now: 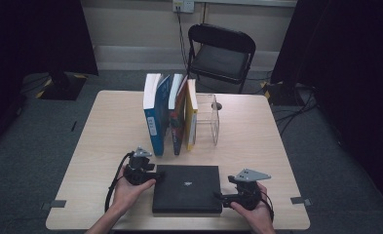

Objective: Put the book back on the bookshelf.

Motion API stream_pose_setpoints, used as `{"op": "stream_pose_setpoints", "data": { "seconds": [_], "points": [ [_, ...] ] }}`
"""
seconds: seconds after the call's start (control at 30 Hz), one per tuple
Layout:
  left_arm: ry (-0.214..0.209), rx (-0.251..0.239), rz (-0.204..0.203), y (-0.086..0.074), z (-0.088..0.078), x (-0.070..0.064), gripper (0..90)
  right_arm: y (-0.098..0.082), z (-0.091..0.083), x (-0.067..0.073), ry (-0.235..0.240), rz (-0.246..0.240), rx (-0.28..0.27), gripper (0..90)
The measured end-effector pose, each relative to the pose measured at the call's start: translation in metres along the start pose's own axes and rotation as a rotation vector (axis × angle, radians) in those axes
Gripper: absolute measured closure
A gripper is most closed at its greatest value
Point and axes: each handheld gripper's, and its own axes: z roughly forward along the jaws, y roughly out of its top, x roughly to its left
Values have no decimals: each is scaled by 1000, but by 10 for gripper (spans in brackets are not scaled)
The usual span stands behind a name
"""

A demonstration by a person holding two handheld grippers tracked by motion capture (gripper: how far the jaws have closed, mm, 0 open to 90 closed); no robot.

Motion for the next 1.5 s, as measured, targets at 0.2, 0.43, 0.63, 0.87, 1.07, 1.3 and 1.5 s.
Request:
{"op": "stream_pose_setpoints", "data": {
  "seconds": [0.2, 0.43, 0.63, 0.87, 1.07, 1.3, 1.5],
  "points": [
    [-18, -7, -17, 4, 7, 1, 444, -1, 8, 13, 39, -34, 38, 166],
    [-28, -20, -16, 10, 16, -1, 405, -5, 10, 22, 56, -38, 50, 126],
    [-49, -18, -27, 12, 21, 2, 383, -12, 6, 27, 65, -41, 54, 109],
    [-27, -4, 74, 23, 31, -18, 397, -21, 11, 37, 54, -83, 112, 116],
    [-69, -24, 64, 21, 34, -13, 381, -21, 13, 32, 82, -59, 114, 102],
    [-134, -25, 28, 21, 39, -4, 340, -21, 14, 34, 74, -64, 118, 89],
    [-155, -2, 48, 22, 37, -2, 334, -20, 15, 32, 86, -65, 129, 92]
  ]
}}
